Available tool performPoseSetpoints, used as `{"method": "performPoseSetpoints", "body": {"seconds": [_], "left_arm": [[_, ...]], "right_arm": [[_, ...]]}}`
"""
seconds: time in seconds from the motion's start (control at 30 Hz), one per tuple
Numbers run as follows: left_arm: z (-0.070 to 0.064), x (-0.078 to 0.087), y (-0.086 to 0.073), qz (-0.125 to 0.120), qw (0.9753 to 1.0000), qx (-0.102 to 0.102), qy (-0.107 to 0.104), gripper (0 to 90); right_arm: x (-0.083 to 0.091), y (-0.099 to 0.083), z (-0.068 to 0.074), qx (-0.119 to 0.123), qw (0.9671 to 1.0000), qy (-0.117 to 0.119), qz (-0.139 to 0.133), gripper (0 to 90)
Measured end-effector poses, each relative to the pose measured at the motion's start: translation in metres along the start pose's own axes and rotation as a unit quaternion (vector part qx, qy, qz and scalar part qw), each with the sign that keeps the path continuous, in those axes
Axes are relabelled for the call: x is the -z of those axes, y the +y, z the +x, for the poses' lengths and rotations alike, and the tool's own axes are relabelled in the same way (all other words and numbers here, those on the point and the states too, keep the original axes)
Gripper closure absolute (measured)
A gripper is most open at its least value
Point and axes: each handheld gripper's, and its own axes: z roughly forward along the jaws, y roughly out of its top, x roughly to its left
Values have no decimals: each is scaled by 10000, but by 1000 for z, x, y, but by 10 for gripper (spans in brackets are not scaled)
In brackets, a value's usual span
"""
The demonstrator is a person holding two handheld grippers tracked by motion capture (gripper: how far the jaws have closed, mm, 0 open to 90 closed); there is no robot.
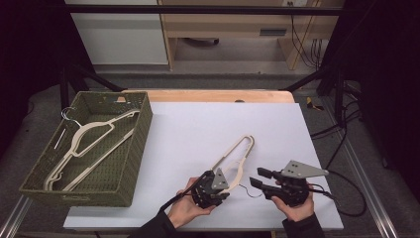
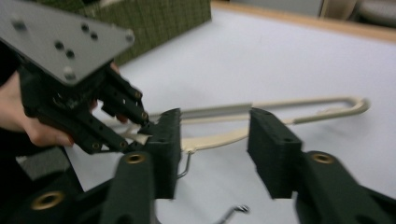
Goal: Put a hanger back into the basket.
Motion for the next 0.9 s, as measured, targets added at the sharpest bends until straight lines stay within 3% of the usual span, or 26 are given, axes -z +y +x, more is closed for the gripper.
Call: {"method": "performPoseSetpoints", "body": {"seconds": [0.13, 0.27, 0.4, 0.53, 0.7, 0.8, 0.9], "left_arm": [[6, 15, -2, -169, 9997, 126, 135, 761], [10, 26, -4, -336, 9986, 308, 265, 774], [19, 40, -8, -464, 9970, 442, 438, 789], [30, 53, -12, -600, 9931, 725, 700, 810], [49, 64, -22, -644, 9854, 1104, 1121, 842], [63, 69, -31, -705, 9809, 1327, 1236, 857], [70, 77, -38, -860, 9776, 1498, 1200, 859]], "right_arm": [[17, 5, -6, -13, 9986, -219, -476, 392], [25, 5, -12, -80, 9973, -394, -614, 307], [23, 2, -15, -123, 9967, -550, -584, 223], [15, -2, -15, -145, 9966, -676, -439, 171], [9, -5, -17, -153, 9970, -707, -275, 118], [5, -7, -18, -117, 9969, -758, -171, 77], [4, -9, -19, -97, 9973, -711, -162, 56]]}}
